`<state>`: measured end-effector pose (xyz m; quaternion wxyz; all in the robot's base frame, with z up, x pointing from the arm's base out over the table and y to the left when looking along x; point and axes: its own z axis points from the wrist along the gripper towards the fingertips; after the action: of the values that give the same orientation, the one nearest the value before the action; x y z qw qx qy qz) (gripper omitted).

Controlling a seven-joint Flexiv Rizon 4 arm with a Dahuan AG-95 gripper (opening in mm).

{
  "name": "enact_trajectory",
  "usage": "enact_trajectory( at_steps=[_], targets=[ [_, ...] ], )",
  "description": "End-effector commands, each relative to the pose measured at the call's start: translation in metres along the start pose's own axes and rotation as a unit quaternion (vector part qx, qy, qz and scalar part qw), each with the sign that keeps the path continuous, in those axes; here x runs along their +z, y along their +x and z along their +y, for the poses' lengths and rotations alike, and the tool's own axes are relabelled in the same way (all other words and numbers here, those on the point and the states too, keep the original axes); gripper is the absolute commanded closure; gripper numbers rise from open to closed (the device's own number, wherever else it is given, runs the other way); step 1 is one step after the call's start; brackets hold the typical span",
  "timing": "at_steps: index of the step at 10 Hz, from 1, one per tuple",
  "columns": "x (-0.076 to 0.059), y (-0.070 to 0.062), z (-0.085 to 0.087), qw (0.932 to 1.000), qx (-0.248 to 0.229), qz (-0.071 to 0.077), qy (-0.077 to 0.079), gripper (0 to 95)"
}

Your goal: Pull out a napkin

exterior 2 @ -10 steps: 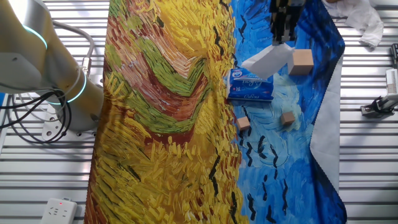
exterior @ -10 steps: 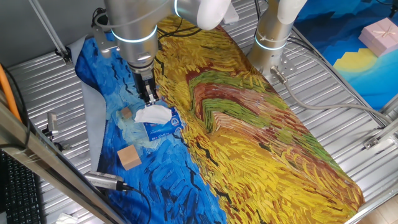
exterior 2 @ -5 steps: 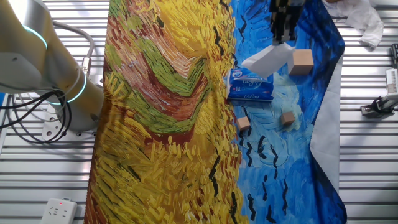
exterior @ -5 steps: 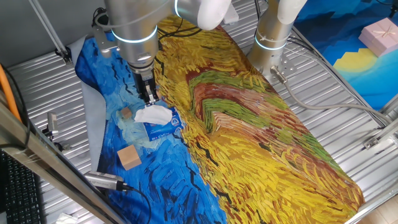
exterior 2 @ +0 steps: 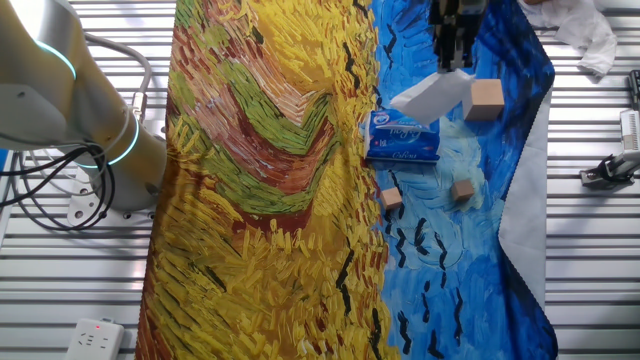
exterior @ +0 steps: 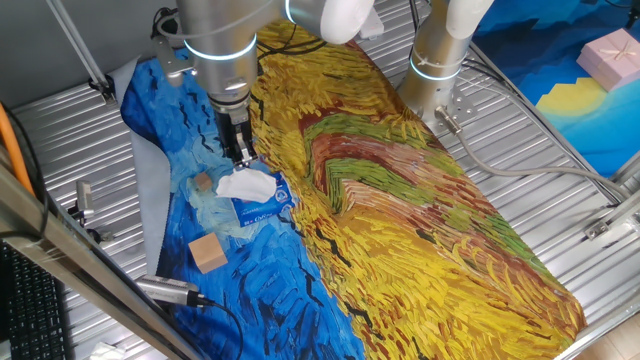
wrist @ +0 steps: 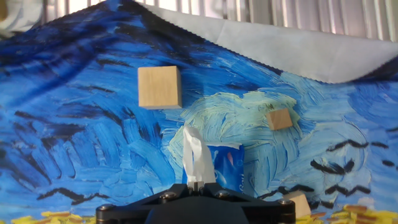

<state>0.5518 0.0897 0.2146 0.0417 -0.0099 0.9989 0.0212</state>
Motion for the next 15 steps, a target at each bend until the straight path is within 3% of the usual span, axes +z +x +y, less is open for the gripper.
enact_trajectory(
  at_steps=[1,3,8,11,15],
  targets=[
    [-0.0002,-0.0012,0.0007,0.9999,-0.013,0.006,0.003,95.0],
    [-0.0002,-0.0012,0.0007,0.9999,-0.011,0.001,-0.003,95.0],
    [-0.0002,-0.0012,0.0007,0.9997,-0.025,-0.001,0.002,95.0],
    [-0.0002,-0.0012,0.0007,0.9996,-0.022,-0.016,0.005,95.0],
    [-0.0002,-0.0012,0.0007,0.9996,-0.025,-0.015,0.004,95.0]
  ],
)
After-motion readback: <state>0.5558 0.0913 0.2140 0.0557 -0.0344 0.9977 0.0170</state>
